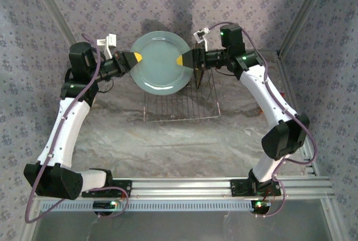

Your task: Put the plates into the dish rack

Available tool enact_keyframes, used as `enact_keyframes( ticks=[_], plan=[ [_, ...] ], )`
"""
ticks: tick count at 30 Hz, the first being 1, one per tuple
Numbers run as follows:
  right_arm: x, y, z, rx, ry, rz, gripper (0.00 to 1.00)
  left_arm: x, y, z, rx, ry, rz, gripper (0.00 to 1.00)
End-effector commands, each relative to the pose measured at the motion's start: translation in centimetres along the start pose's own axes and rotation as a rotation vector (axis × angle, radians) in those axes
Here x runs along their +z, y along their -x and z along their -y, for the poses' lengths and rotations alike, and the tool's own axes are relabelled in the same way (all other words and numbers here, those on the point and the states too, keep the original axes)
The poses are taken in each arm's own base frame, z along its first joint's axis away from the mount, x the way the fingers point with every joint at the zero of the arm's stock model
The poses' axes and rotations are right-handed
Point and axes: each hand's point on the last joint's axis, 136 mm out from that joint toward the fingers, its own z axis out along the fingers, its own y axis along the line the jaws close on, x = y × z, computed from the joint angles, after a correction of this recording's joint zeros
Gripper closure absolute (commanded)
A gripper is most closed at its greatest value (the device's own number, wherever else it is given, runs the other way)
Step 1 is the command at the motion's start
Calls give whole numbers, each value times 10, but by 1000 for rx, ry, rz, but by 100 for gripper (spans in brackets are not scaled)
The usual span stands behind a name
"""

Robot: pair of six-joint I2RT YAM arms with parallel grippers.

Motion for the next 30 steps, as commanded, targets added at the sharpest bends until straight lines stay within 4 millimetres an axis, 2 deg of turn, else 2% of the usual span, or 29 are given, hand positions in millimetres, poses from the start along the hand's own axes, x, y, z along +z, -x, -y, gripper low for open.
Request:
enact_keyframes(
  ticks=[1, 11, 25, 29, 30],
  plan=[
    [0, 15, -12, -55, 10, 39, 32, -12, 16, 40, 100, -117, 61, 100],
    [4, 19, -13, -54, 22, 58, 58, -10, 16, 31, 75, -99, 71, 100],
    [4, 17, -20, -62, 55, 50, 85, -8, 20, 29, 62, -96, 89, 100],
    [2, 17, -20, -63, 55, 52, 99, -8, 20, 28, 64, -88, 90, 100],
    [2, 17, -20, -62, 53, 52, 100, -8, 20, 27, 63, -87, 91, 100]
  ],
)
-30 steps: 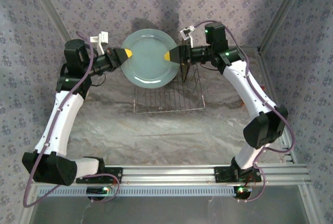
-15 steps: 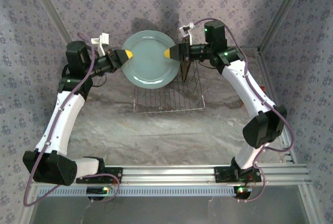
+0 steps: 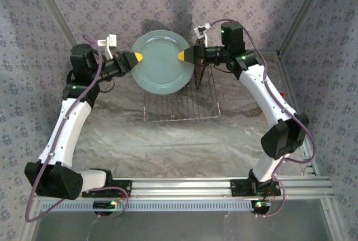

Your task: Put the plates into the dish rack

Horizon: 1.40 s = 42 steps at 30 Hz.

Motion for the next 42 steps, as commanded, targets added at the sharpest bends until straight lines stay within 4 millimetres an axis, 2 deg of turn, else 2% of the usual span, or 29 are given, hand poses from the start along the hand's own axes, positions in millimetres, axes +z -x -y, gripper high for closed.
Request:
enact_keyframes(
  ticks=[1, 5, 8, 12, 15, 23, 26, 29, 35, 42],
  plan=[
    [0, 0, -16, -85, 40, -5, 100, -11, 20, 31, 61, -64, 73, 100],
    [-1, 0, -15, -85, 35, -2, 100, -10, 19, 29, 59, -57, 72, 99],
    [-1, 0, -16, -83, 34, -3, 100, -10, 19, 28, 59, -49, 73, 93],
    [-1, 1, -15, -80, 30, -1, 100, -10, 17, 22, 61, -30, 68, 79],
    [0, 1, -12, -74, 23, -2, 100, -10, 16, 19, 66, -16, 67, 62],
    [4, 2, -4, -53, -4, -4, 100, -9, 14, 10, 66, 14, 63, 53],
    [5, 2, 4, -41, -35, -1, 100, -10, 13, 7, 82, 45, 62, 45],
    [7, 4, 13, -26, -80, 7, 100, -16, 13, 2, 118, 108, 63, 35],
    [7, 10, 30, -14, -212, 45, 100, -31, 14, -4, 168, 198, 78, 25],
    [5, 22, 43, -48, -440, 121, 100, -49, 20, -6, 199, 260, 111, 20]
  ],
)
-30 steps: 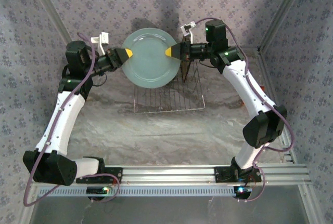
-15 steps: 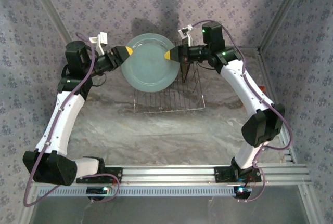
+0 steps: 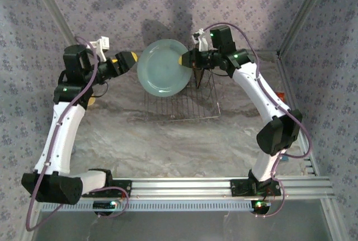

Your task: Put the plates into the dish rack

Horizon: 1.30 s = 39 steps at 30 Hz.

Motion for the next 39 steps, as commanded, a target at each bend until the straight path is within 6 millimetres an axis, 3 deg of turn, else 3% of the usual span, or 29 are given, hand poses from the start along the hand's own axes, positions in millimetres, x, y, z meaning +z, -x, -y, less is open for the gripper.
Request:
enact_keyframes(
  ticks=[1, 9, 15, 25, 29, 39],
  plan=[
    [-15, 32, -19, -77, -84, 141, 100, -20, 12, 9, 70, 26, 49, 20],
    [-12, 40, -11, -78, -380, 221, 100, -31, 12, 7, 88, 50, 53, 17],
    [-9, 47, -22, -123, -575, 293, 100, -37, 10, 4, 112, 74, 50, 15],
    [14, 58, -36, -214, -760, 423, 100, -41, 7, -14, 139, 166, 62, 11],
    [24, 57, -37, -262, -842, 476, 100, -45, 6, -27, 155, 236, 69, 1],
    [56, 60, -31, -359, -981, 568, 100, -53, 3, -46, 200, 351, 57, 1]
  ],
)
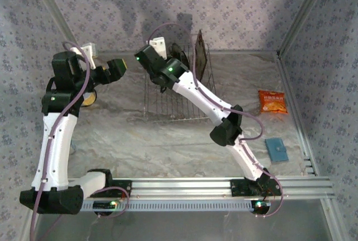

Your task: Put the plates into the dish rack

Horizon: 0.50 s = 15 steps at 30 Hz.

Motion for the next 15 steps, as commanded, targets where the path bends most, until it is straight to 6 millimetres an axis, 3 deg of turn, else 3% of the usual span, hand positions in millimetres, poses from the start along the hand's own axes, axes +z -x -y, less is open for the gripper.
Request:
enact_keyframes(
  ticks=[1, 15],
  plan=[
    [-15, 54, 19, 114, -99, 191, 100, -6, -1, -9, 42, 54, 4, 1],
    [28, 51, 24, 129, -190, 233, 100, 17, 6, -19, 32, 85, -33, 1]
  ],
)
